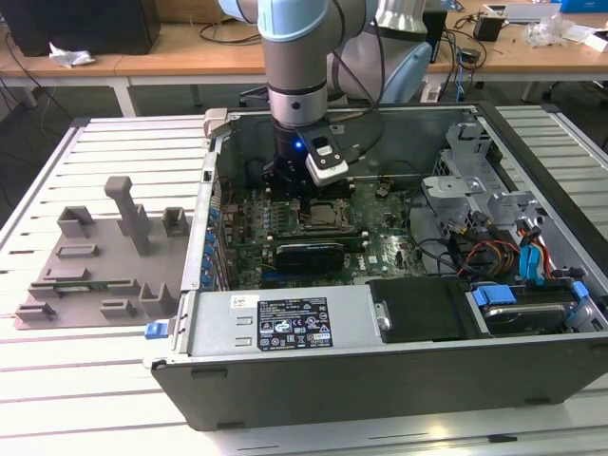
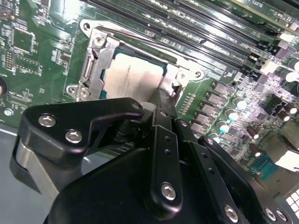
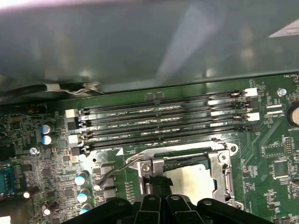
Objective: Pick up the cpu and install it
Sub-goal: 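Close the cpu cover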
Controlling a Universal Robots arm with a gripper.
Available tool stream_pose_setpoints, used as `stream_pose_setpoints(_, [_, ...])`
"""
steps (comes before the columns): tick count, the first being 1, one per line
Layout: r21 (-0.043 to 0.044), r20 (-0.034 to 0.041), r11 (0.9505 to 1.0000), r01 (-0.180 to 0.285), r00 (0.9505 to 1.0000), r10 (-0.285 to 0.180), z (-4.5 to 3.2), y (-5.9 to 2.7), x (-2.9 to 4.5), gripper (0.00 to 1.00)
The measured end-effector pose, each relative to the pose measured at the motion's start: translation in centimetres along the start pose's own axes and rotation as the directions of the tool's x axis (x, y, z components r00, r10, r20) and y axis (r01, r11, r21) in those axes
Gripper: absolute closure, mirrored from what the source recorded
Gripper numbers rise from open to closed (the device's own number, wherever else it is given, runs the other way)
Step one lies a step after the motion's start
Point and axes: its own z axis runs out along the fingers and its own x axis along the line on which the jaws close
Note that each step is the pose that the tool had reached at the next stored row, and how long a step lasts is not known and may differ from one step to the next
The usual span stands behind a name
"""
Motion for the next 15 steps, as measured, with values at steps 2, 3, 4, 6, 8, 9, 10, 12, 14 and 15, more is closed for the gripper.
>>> stream_pose_setpoints(2, [0.0011, -0.0007, 1.0000, 0.000, 1.0000, 0.000, -0.01, 0.00, -0.33, 0.89])
stream_pose_setpoints(3, [0.0015, -0.0006, 1.0000, 0.000, 1.0000, 0.000, -0.01, 0.02, -0.61, 0.89])
stream_pose_setpoints(4, [-0.0007, -0.0002, 1.0000, 0.000, 1.0000, 0.000, 0.10, 0.14, -1.02, 0.89])
stream_pose_setpoints(6, [-0.0003, 0.0003, 1.0000, 0.000, 1.0000, 0.000, 0.13, 0.20, -1.51, 0.89])
stream_pose_setpoints(8, [-0.0003, 0.0002, 1.0000, 0.000, 1.0000, 0.000, 0.15, 0.24, -1.83, 0.89])
stream_pose_setpoints(9, [-0.0004, 0.0003, 1.0000, 0.000, 1.0000, 0.000, 0.16, 0.25, -1.88, 0.89])
stream_pose_setpoints(10, [-0.0004, 0.0004, 1.0000, 0.000, 1.0000, 0.000, 0.16, 0.25, -1.88, 0.89])
stream_pose_setpoints(12, [-0.0012, 0.0005, 1.0000, 0.000, 1.0000, 0.000, 0.08, 0.27, -1.89, 0.89])
stream_pose_setpoints(14, [-0.0006, 0.0005, 1.0000, 0.000, 1.0000, 0.000, -0.36, 0.26, -1.92, 0.89])
stream_pose_setpoints(15, [-0.0005, 0.0005, 1.0000, 0.000, 1.0000, 0.000, -0.44, 0.25, -1.92, 0.89])
